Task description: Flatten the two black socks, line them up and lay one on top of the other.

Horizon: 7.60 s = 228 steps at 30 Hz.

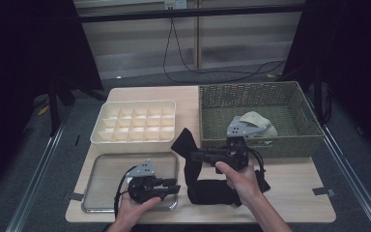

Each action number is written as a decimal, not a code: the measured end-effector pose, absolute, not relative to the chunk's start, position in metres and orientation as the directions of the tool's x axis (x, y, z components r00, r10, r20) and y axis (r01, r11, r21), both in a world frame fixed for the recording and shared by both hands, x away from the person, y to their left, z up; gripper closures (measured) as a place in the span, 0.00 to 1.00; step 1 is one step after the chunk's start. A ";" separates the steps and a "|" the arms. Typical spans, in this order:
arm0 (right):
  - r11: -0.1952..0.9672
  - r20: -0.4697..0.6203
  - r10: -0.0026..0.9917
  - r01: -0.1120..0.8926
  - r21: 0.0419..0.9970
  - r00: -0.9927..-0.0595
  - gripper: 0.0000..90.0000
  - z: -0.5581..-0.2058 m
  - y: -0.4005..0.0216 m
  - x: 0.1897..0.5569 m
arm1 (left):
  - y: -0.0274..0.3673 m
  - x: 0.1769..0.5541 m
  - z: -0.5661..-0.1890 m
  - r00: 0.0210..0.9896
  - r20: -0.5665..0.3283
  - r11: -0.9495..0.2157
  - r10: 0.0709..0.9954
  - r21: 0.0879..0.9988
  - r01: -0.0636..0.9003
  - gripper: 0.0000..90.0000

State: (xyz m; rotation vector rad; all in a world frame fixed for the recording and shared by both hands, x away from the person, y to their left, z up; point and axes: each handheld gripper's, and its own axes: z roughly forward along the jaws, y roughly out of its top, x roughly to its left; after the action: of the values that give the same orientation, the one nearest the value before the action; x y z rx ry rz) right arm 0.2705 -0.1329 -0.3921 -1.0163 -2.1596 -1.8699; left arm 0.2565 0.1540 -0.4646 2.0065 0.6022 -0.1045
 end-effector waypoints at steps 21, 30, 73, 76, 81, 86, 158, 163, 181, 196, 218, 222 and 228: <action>0.012 0.517 0.525 0.613 0.790 -0.676 0.88 -0.442 -0.201 0.256 | 0.113 0.267 -0.477 0.878 -0.347 -0.425 0.331 0.775 0.467 0.75; 0.026 0.528 0.573 0.658 0.753 -0.627 0.88 -0.467 -0.224 0.249 | 0.103 0.269 -0.482 0.878 -0.356 -0.438 0.322 0.766 0.471 0.75; 0.321 0.366 0.666 0.693 0.646 -0.650 0.78 -0.500 -0.167 0.270 | 0.091 0.270 -0.497 0.882 -0.331 -0.522 0.335 0.715 0.466 0.80; 0.331 0.346 0.675 0.685 0.649 -0.652 0.79 -0.500 -0.166 0.269 | 0.090 0.269 -0.497 0.885 -0.326 -0.531 0.332 0.711 0.461 0.82; 0.346 0.300 0.699 0.673 0.653 -0.650 0.94 -0.500 -0.165 0.268 | 0.088 0.268 -0.499 0.883 -0.316 -0.542 0.346 0.701 0.463 0.85; 0.339 0.310 0.697 0.678 0.652 -0.646 0.98 -0.499 -0.167 0.269 | 0.088 0.269 -0.500 0.875 -0.323 -0.536 0.361 0.696 0.478 0.94; 0.004 0.456 0.738 0.679 0.734 -0.497 0.80 -0.472 -0.279 0.211 | 0.112 0.268 -0.479 0.869 -0.341 -0.469 0.359 0.739 0.484 0.89; 0.060 0.440 0.736 0.697 0.715 -0.514 0.79 -0.477 -0.263 0.224 | 0.107 0.263 -0.477 0.881 -0.345 -0.483 0.325 0.740 0.468 0.89; 0.186 0.383 0.740 0.716 0.673 -0.552 0.73 -0.481 -0.219 0.274 | 0.092 0.267 -0.496 0.877 -0.323 -0.582 0.355 0.658 0.478 0.89; 0.219 0.363 0.772 0.754 0.619 -0.522 0.68 -0.493 -0.212 0.287 | 0.085 0.272 -0.485 0.878 -0.361 -0.530 0.314 0.700 0.478 0.89; 0.135 0.476 0.695 0.749 0.649 -0.538 0.99 -0.484 -0.220 0.286 | 0.023 0.256 -0.495 0.905 -0.378 -0.607 0.193 0.679 0.413 0.89; 0.129 0.480 0.682 0.737 0.663 -0.551 0.99 -0.479 -0.221 0.285 | 0.019 0.258 -0.500 0.903 -0.378 -0.619 0.204 0.665 0.418 0.88; 0.105 0.495 0.657 0.719 0.687 -0.569 0.99 -0.469 -0.224 0.282 | 0.018 0.261 -0.503 0.901 -0.385 -0.623 0.202 0.660 0.421 0.88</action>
State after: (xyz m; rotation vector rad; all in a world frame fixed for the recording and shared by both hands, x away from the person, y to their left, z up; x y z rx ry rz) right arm 0.2821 -0.2235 -0.4686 -1.4263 -2.2862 -1.4854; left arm 0.2608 0.0178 -0.5026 2.2542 0.4433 -0.3493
